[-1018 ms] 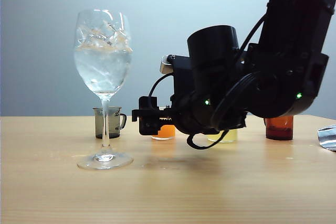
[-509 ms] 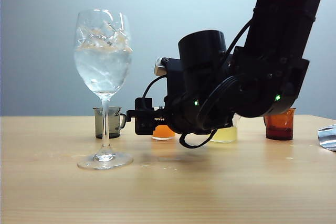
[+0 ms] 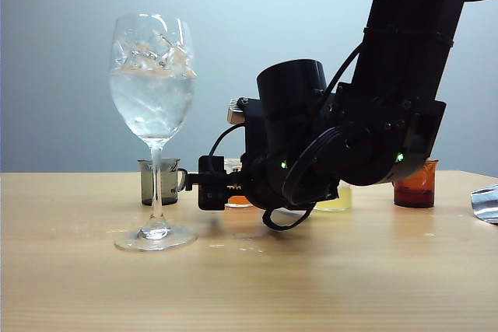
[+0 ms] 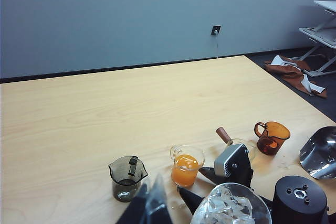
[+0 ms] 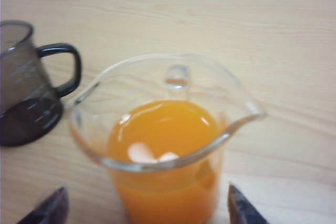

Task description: Pick up the second measuring cup from the left, pour the orange juice inside into the goblet, and finally put the measuring cup back in its original place.

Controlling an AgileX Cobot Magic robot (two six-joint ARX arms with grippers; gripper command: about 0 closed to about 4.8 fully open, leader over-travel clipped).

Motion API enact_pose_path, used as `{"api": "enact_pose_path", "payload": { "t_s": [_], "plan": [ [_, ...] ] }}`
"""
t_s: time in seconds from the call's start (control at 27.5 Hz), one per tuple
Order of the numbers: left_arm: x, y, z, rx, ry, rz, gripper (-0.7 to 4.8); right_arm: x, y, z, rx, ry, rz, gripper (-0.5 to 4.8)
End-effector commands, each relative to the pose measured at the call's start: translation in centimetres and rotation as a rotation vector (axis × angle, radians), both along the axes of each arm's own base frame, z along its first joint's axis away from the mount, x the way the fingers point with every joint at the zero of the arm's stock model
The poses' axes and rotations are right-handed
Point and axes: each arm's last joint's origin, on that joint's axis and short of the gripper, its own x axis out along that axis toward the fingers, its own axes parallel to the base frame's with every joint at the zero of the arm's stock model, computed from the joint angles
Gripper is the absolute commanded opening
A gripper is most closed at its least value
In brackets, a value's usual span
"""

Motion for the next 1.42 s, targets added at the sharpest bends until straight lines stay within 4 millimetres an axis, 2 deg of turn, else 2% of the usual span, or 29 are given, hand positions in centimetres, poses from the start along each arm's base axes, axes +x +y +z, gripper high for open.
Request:
{"api": "enact_pose_path", "payload": {
  "t_s": [0.04,1.05,1.42],
  "plan": [
    [-0.1,0.0,0.3,-0.003,-0.014,-0.008,-0.06,0.2,0.1,0.5,0.016,-0.018,-0.018,3.86],
    [-0.2,-0.1,0.2,-0.005,-0.011,-0.029,-0.06,0.5,0.1,-0.3,0.023,0.002,-0.019,3.86],
    [-0.7,-0.3,-0.7,0.062,0.07,-0.175,-0.06,0.8,-0.3,-0.3,0.025,0.001,-0.027,3.86]
  ]
}}
